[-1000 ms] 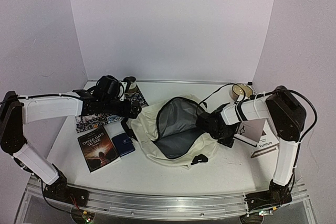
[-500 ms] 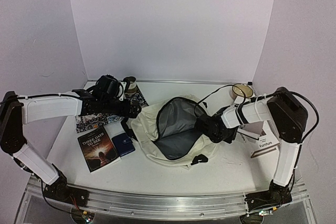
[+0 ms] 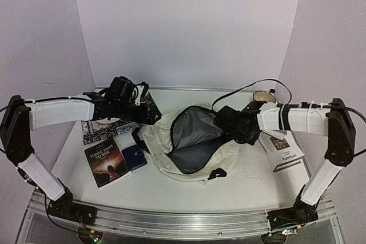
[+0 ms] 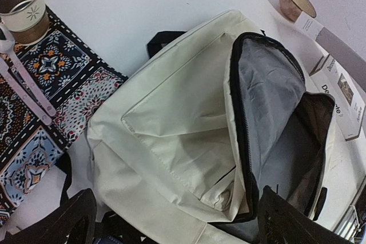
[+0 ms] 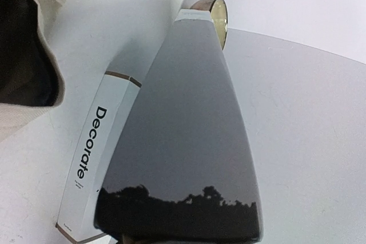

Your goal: Pack the student bag

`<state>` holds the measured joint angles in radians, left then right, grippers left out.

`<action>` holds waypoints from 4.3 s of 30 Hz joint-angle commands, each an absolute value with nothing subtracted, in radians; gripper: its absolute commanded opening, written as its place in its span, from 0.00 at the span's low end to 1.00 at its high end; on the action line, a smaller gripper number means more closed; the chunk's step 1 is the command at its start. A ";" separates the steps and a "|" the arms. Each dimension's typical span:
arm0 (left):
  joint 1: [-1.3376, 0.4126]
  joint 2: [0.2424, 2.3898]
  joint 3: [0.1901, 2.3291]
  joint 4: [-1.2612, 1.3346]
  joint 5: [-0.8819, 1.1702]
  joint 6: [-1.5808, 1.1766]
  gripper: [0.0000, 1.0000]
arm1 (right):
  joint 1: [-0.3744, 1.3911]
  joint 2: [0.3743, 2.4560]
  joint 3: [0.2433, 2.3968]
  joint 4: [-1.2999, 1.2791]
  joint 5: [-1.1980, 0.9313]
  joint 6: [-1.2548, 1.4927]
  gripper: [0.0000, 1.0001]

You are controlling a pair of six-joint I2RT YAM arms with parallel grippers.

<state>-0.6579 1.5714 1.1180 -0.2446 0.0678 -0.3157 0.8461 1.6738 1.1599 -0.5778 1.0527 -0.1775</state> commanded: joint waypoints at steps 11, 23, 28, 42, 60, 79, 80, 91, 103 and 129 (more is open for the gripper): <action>-0.652 1.803 1.359 -0.265 0.307 -0.299 1.00 | 1.035 1.496 1.299 -0.676 0.970 -0.353 0.23; -0.652 1.978 1.515 -0.300 0.484 -0.288 0.97 | 1.186 1.433 1.352 -0.755 0.892 -0.375 0.23; -0.652 2.067 1.609 -0.315 0.537 -0.281 0.89 | 1.252 1.430 1.366 -0.786 0.887 -0.356 0.23; -0.650 2.083 1.802 -0.386 0.449 -0.124 0.00 | 1.436 1.424 1.403 -0.827 0.876 -0.325 0.23; -0.692 1.895 1.875 -0.385 0.473 -0.051 0.00 | 1.526 1.463 1.355 -0.754 0.939 -0.347 0.23; -0.761 1.755 1.788 -0.362 0.531 -0.002 0.00 | 1.526 1.560 1.159 -0.357 1.036 -0.584 0.23; -0.762 1.753 1.782 -0.362 0.548 -0.002 0.00 | 1.526 1.559 1.132 -0.286 1.038 -0.621 0.23; -0.768 1.686 1.675 -0.362 0.666 0.054 0.00 | 1.456 1.607 1.004 0.189 0.939 -0.915 0.26; -0.777 1.611 1.601 -0.362 0.719 0.072 0.00 | 1.342 1.683 0.943 0.431 0.926 -0.981 0.28; -0.788 1.631 1.497 -0.362 0.622 0.015 0.00 | 1.213 1.862 0.986 0.303 0.760 -0.829 0.98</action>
